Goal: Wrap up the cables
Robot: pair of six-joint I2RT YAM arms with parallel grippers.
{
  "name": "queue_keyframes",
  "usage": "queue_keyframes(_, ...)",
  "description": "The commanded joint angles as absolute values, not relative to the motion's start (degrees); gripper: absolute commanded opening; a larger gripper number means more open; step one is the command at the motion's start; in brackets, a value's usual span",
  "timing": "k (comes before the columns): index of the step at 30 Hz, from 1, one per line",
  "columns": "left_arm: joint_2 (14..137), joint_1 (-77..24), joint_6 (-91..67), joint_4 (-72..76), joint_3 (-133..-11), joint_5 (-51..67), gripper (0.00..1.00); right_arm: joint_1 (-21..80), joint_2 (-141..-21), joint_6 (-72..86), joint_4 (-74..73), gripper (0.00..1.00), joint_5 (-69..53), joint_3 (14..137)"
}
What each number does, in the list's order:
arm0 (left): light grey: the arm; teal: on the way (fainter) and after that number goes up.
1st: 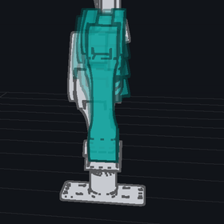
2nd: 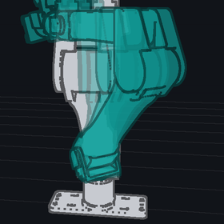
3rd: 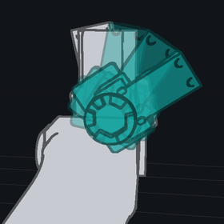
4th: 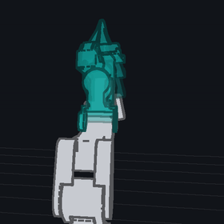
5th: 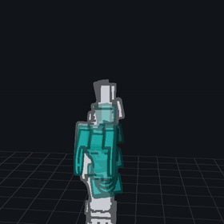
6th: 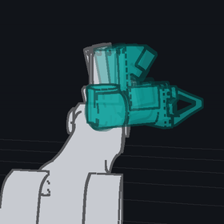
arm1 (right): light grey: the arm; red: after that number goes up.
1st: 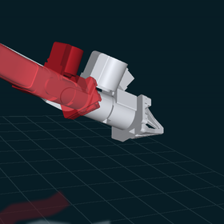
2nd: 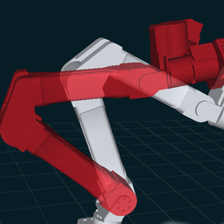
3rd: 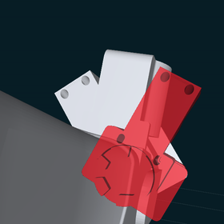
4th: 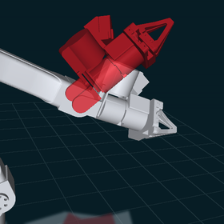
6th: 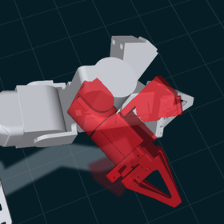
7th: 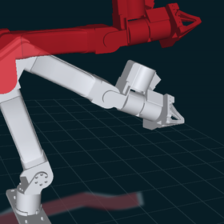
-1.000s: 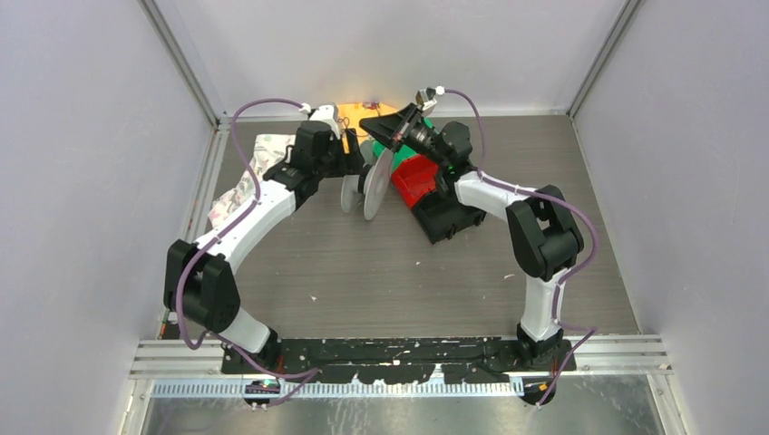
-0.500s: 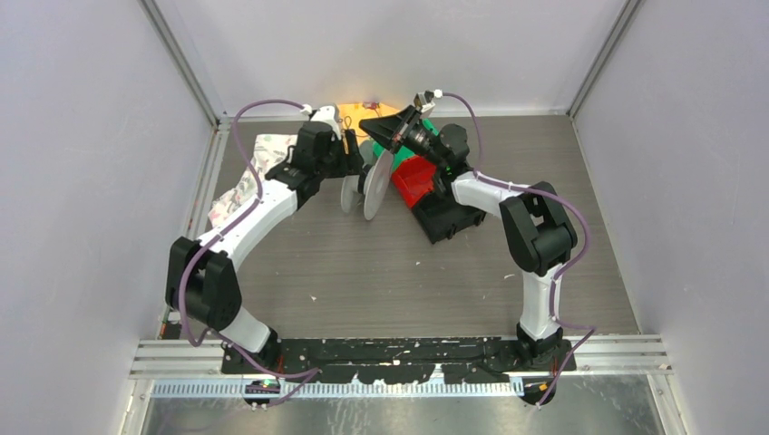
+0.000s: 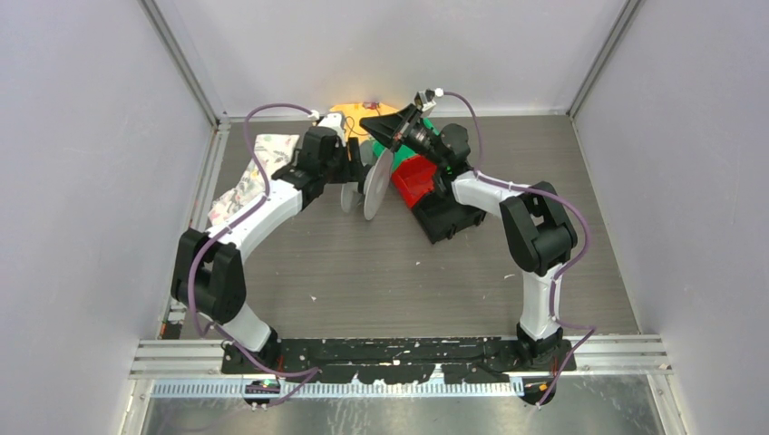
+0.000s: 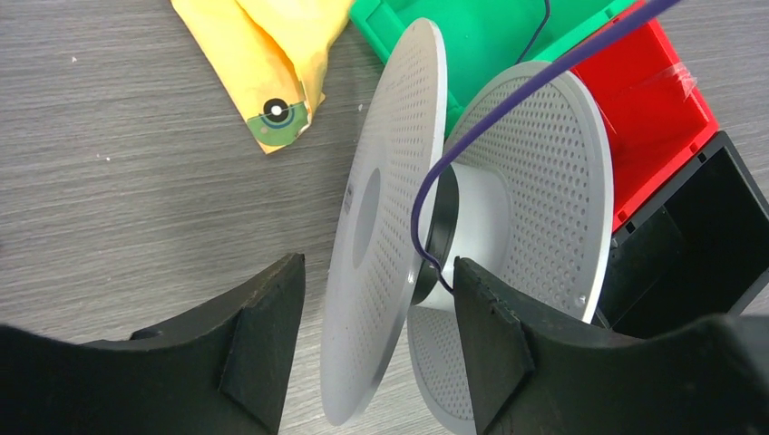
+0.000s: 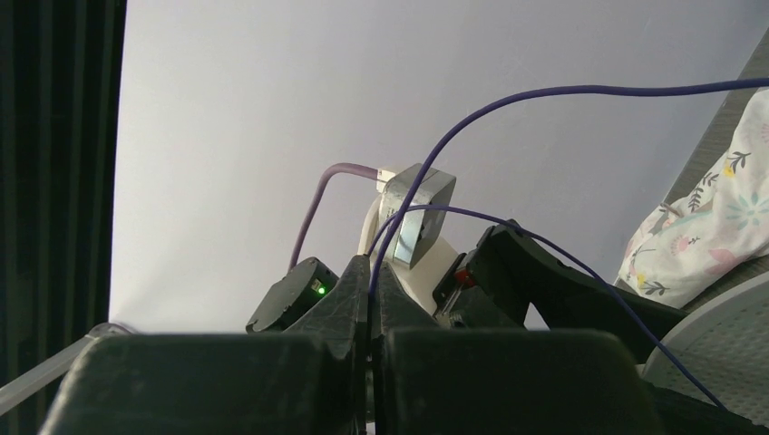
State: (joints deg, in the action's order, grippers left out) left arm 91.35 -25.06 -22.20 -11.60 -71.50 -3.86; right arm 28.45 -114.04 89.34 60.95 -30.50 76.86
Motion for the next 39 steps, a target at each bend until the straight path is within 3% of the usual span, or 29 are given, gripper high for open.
queue_keyframes(1,91.0,-25.0,-20.8,-7.8,-71.0,-3.5,0.62,28.8,-113.9,89.6,64.4,0.01,-29.9,79.1)
queue_keyframes(5,91.1,-25.0,-19.5,-7.7,-70.7,-4.0,0.57,28.8,-113.9,89.6,64.2,0.01,-29.7,79.1)
queue_keyframes(15,91.2,-25.0,-20.0,-7.0,-70.8,-3.3,0.33,28.7,-113.6,89.4,63.6,0.01,-29.4,79.1)
queue_keyframes(22,90.4,-25.0,-19.8,-6.9,-70.6,-3.4,0.24,28.8,-113.6,89.3,63.6,0.01,-29.4,78.5)
queue_keyframes(24,90.3,-25.0,-19.7,-7.1,-70.6,-3.8,0.27,28.8,-113.6,89.3,63.7,0.01,-29.3,78.4)
queue_keyframes(29,90.8,-25.0,-19.8,-8.3,-70.9,-4.3,0.45,28.8,-113.5,89.3,63.3,0.01,-29.2,78.6)
queue_keyframes(39,90.9,-25.0,-19.9,-9.1,-71.3,-4.7,0.51,28.7,-112.6,90.6,63.8,0.0,-29.6,79.7)
